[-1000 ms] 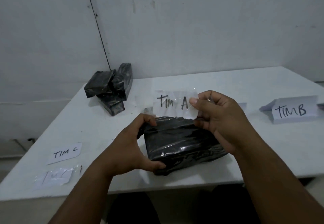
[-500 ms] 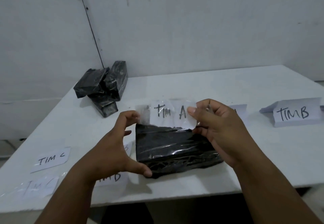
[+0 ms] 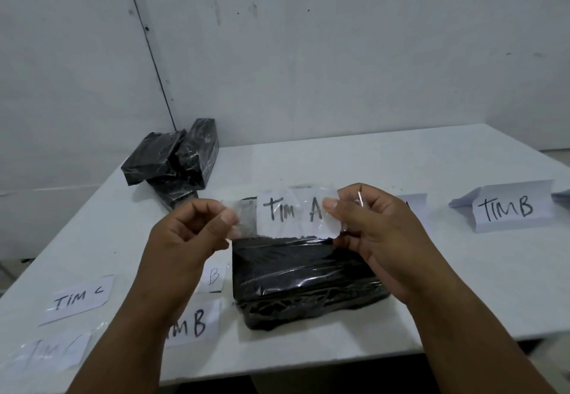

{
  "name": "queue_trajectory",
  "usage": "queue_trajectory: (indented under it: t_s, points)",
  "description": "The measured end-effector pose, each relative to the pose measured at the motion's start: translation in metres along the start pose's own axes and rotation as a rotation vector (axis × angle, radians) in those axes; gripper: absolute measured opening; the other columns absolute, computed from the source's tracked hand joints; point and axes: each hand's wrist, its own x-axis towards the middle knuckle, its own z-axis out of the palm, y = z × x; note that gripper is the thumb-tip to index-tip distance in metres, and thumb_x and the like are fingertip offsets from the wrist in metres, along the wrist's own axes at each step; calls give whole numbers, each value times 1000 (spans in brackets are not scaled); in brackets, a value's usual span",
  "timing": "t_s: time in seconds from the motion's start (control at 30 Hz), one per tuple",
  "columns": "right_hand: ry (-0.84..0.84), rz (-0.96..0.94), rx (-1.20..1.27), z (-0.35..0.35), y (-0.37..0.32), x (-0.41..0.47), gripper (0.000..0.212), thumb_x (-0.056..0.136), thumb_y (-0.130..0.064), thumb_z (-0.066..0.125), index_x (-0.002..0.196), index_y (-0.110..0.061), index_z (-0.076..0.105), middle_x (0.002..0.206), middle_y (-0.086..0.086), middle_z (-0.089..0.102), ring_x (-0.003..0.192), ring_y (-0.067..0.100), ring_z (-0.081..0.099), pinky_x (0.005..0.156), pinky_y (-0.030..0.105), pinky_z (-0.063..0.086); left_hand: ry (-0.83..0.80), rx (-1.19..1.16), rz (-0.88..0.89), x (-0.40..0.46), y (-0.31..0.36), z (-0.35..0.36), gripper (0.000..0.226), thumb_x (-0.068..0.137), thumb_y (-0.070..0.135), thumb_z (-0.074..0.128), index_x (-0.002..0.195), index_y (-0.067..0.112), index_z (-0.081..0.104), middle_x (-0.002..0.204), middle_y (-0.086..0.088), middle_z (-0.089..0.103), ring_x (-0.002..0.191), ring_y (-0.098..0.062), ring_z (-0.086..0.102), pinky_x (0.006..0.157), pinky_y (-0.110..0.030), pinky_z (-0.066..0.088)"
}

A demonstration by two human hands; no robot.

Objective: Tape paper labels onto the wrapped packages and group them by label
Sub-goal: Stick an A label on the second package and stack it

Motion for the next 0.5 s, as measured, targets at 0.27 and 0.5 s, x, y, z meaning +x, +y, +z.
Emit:
queue_trajectory:
  t_s: [0.27,0.5]
  points:
    - [98,26,-53,-5,-9,1,11,82,-17,81,88,-14,72,70,2,57,58,12,53,54,27,49,123,-62,-98,-14,9,2,17,74,31,76,77,13,76,71,-13,69,71,-25,62,80,-44,52]
    - [217,-9,-274,-20,-19,-1,27,83,-21,83,106,-19,70,75,10,70,63,15,63,63,32,55,173,159,-150,-22,4,0,16,84,24,78,71,14,75,64,-3,67,58,-10,55,66,-33,46]
